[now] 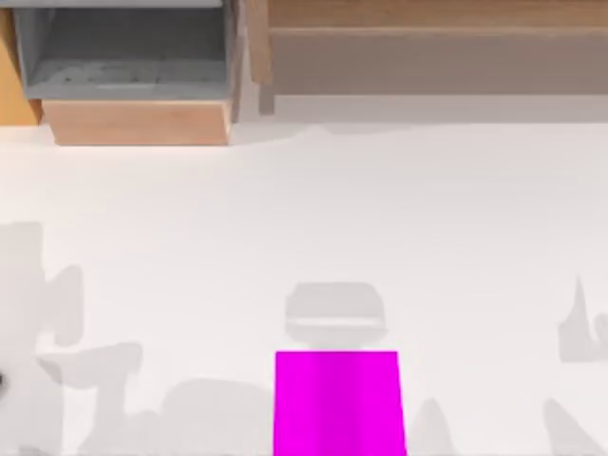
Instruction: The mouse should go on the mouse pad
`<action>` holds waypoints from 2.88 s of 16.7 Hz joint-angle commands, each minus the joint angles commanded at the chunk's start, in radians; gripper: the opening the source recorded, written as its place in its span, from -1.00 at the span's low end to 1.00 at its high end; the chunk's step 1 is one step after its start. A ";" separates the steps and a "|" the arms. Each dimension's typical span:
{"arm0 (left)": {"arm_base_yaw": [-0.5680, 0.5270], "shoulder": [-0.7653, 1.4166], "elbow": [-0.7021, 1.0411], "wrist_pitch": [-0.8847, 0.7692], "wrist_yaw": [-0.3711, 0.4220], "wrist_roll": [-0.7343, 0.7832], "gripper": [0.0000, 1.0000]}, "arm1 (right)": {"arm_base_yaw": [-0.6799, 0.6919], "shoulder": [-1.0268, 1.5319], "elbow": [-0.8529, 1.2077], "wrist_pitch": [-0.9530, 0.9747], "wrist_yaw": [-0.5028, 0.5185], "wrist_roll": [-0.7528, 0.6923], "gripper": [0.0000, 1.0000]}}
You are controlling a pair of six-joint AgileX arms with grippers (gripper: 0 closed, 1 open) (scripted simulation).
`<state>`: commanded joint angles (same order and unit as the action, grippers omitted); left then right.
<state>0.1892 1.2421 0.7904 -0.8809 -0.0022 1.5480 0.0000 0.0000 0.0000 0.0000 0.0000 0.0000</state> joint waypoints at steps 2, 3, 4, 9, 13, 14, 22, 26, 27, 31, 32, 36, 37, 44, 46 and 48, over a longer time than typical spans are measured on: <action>0.017 0.106 0.077 -0.073 -0.001 0.139 1.00 | 0.000 0.000 0.000 0.000 0.000 0.000 1.00; 0.025 0.150 0.110 -0.103 -0.001 0.200 1.00 | 0.000 0.000 0.000 0.000 0.000 0.000 1.00; 0.031 0.188 0.140 -0.129 -0.001 0.251 1.00 | 0.000 0.000 0.000 0.000 0.000 0.000 1.00; 0.045 0.264 0.204 -0.181 -0.002 0.354 1.00 | 0.000 0.000 0.000 0.000 0.000 0.000 1.00; 0.040 0.261 0.201 -0.178 -0.001 0.353 1.00 | 0.000 0.000 0.000 0.000 0.000 0.000 1.00; 0.040 0.262 0.199 -0.176 -0.001 0.353 1.00 | 0.000 0.000 0.000 0.000 0.000 0.000 1.00; 0.047 0.407 0.027 0.147 -0.002 0.358 1.00 | 0.000 0.000 0.000 0.000 0.000 0.000 1.00; 0.050 0.463 -0.039 0.261 -0.002 0.362 1.00 | 0.000 0.000 0.000 0.000 0.000 0.000 1.00; 0.050 0.464 -0.040 0.263 -0.002 0.362 1.00 | 0.000 0.000 0.000 0.000 0.000 0.000 1.00; 0.050 0.464 -0.040 0.263 -0.002 0.362 0.85 | 0.000 0.000 0.000 0.000 0.000 0.000 1.00; 0.050 0.464 -0.040 0.263 -0.002 0.362 0.70 | 0.000 0.000 0.000 0.000 0.000 0.000 1.00; 0.050 0.464 -0.040 0.263 -0.002 0.362 0.10 | 0.000 0.000 0.000 0.000 0.000 0.000 1.00; 0.050 0.464 -0.040 0.263 -0.002 0.362 -0.06 | 0.000 0.000 0.000 0.000 0.000 0.000 1.00; 0.050 0.464 -0.040 0.263 -0.002 0.362 -1.00 | 0.000 0.000 0.000 0.000 0.000 0.000 1.00; 0.050 0.464 -0.040 0.263 -0.002 0.362 -1.00 | 0.000 0.000 0.000 0.000 0.000 0.000 1.00; 0.050 0.464 -0.040 0.263 -0.002 0.362 -1.00 | 0.000 0.000 0.000 0.000 0.000 0.000 1.00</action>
<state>0.2390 1.7063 0.7503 -0.6175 -0.0038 1.9104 0.0000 0.0000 0.0000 0.0000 0.0000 0.0000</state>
